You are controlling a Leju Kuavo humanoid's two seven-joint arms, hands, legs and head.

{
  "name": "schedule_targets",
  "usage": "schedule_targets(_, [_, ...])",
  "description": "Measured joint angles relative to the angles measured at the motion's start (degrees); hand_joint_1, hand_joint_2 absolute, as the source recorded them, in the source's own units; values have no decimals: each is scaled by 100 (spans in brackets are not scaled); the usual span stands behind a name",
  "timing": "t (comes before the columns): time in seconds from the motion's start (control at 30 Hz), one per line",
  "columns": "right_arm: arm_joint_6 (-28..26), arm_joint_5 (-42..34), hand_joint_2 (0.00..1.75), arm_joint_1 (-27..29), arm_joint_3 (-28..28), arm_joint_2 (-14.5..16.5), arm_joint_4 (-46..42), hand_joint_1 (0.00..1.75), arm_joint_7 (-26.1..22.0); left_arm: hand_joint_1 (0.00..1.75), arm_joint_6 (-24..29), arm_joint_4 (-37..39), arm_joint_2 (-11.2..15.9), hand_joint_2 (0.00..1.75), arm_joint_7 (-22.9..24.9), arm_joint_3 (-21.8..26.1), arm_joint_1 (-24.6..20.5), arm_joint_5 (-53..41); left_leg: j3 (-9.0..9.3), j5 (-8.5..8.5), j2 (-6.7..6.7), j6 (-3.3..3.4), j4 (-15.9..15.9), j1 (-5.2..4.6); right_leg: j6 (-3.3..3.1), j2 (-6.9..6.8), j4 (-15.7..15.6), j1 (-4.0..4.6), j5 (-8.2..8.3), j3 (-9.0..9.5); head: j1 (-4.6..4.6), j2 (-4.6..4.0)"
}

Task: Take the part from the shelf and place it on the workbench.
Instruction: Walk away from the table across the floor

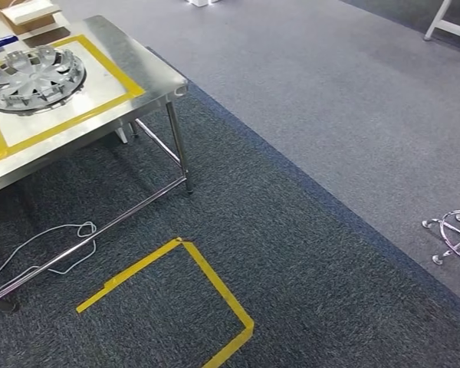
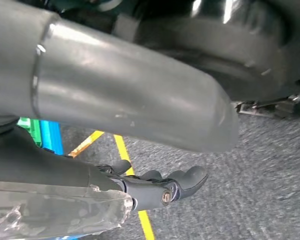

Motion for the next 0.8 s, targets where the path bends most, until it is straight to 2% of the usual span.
schedule_targets(0.03, [0, 29, 0, 23, -18, 0, -21, 0, 30, 0, 9, -44, 5, 0, 2, -9, 3, 17, -24, -86, -116, -35, 85, 14, -36, 54, -12, -11, 21, 13, -4, 0])
schedule_targets(0.1, [0, 78, 0, 52, -68, -2, -58, 0, 83, 0, 26, -93, 28, 0, 4, -33, 19, 38, -240, -453, -448, -83, 623, 34, -90, 172, -27, -32, 61, 33, -18, 0])
schedule_targets(0.13, [0, 99, 0, 55, -96, -3, -66, 0, 101, 0, 33, -100, 42, 0, 7, -49, 31, 41, -416, -663, -545, -89, 1028, 36, -103, 246, -25, -30, 69, 24, -21, 0])
schedule_targets(0.17, [0, 113, 0, 60, -122, -4, -71, 0, 119, 0, 38, -102, 54, 0, 9, -66, 41, 43, -582, -807, -582, -90, 1395, 36, -110, 326, -24, -26, 73, 20, -21, 0])
schedule_targets(0.2, [0, 122, 0, 67, -140, -4, -79, 0, 128, 0, 40, -103, 62, 0, 11, -79, 48, 43, -687, -835, -592, -85, 1612, 35, -112, 407, -22, -21, 75, 22, -21, 0])
schedule_targets(0.23, [0, 125, 0, 75, -151, -4, -87, 0, 136, 0, 40, -106, 67, 0, 11, -90, 51, 43, -701, -736, -599, -74, 1616, 34, -112, 490, -21, -17, 75, 30, -21, 0])
schedule_targets(0.27, [0, 126, 0, 82, -158, -4, -96, 0, 140, 0, 40, -110, 69, 0, 11, -95, 51, 43, -618, -536, -619, -55, 1397, 34, -112, 573, -21, -14, 75, 43, -21, 0])
schedule_targets(0.3, [0, 127, 0, 86, -164, -4, -107, 0, 140, 0, 40, -114, 73, 0, 11, -97, 51, 43, -467, -281, -699, -29, 1023, 34, -110, 656, -20, -12, 75, 56, -22, 0])
schedule_targets(0.33, [0, 129, 0, 83, -172, -4, -117, 0, 140, 0, 40, -117, 79, 0, 10, -97, 52, 43, -312, -74, -846, 8, 636, 35, -101, 736, -14, -2, 73, 51, -19, 0])
schedule_targets(0.37, [1, 133, 0, 79, -181, -4, -127, 0, 141, 0, 41, -120, 85, 0, 10, -98, 53, 43, -186, 47, -978, 34, 308, 42, -82, 816, -1, 4, 71, 39, -16, 0])
schedule_targets(0.4, [1, 147, 0, 78, -196, -4, -138, 0, 145, 0, 42, -123, 93, 0, 11, -99, 54, 46, -114, 94, -1083, 55, 111, 43, -53, 888, 10, 2, 75, 13, -14, 0])
schedule_targets(0.43, [1, 169, 0, 86, -215, -4, -149, 0, 155, 0, 43, -127, 102, 0, 12, -102, 54, 51, -93, 76, -1114, 69, 43, 40, -14, 957, 15, -6, 83, -37, -14, 0])
schedule_targets(0.47, [1, 197, 0, 106, -233, -4, -160, 0, 170, 0, 44, -135, 109, 0, 12, -107, 50, 55, -84, 71, -1060, 82, 0, 41, 29, 1025, 12, -19, 95, -74, -14, 0])
schedule_targets(0.5, [0, 225, 0, 132, -251, -8, -170, 0, 187, 0, 44, -144, 114, 0, 13, -114, 43, 61, -79, 90, -994, 105, -22, 44, 61, 1034, 22, -31, 96, -109, -14, 0])
schedule_targets(0.53, [0, 248, 0, 158, -267, -10, -185, 0, 206, 0, 44, -152, 117, 0, 13, -127, 36, 69, -70, 110, -923, 135, -57, 51, 88, 941, 87, -28, 46, -165, -2, 0])
schedule_targets(0.57, [0, 266, 0, 172, -281, -13, -200, 0, 225, 0, 44, -159, 117, 0, 13, -143, 33, 78, -63, 129, -845, 164, -91, 59, 108, 786, 256, -21, -70, -249, 19, 0])
schedule_targets(0.63, [0, 298, 0, 174, -313, -15, -228, 0, 256, 0, 46, -162, 117, 0, 13, -184, 47, 98, -60, 136, -671, 197, -113, 51, 151, 432, 951, -21, -466, -592, 50, 0])
schedule_targets(0.7, [0, 319, 0, 172, -338, -15, -243, 0, 281, 0, 51, -162, 116, 0, 15, -220, 64, 106, -65, 129, -512, 203, -110, 40, 196, 325, 1624, -40, -749, -918, 53, 0])
schedule_targets(0.73, [0, 328, 0, 177, -345, -15, -249, 0, 299, 0, 55, -162, 116, 0, 16, -231, 66, 108, -66, 124, -445, 202, -109, 38, 211, 311, 1761, -48, -765, -981, 55, 0])
schedule_targets(0.77, [0, 346, 0, 187, -348, -16, -254, 0, 318, 0, 62, -163, 116, 0, 20, -237, 65, 111, -60, 117, -389, 196, -109, 39, 222, 299, 1704, -58, -688, -945, 55, 0])
schedule_targets(0.8, [0, 369, 0, 200, -354, -16, -258, 0, 337, 0, 69, -167, 116, 0, 28, -243, 64, 115, -51, 109, -328, 185, -108, 41, 231, 269, 1471, -69, -542, -814, 55, 0])
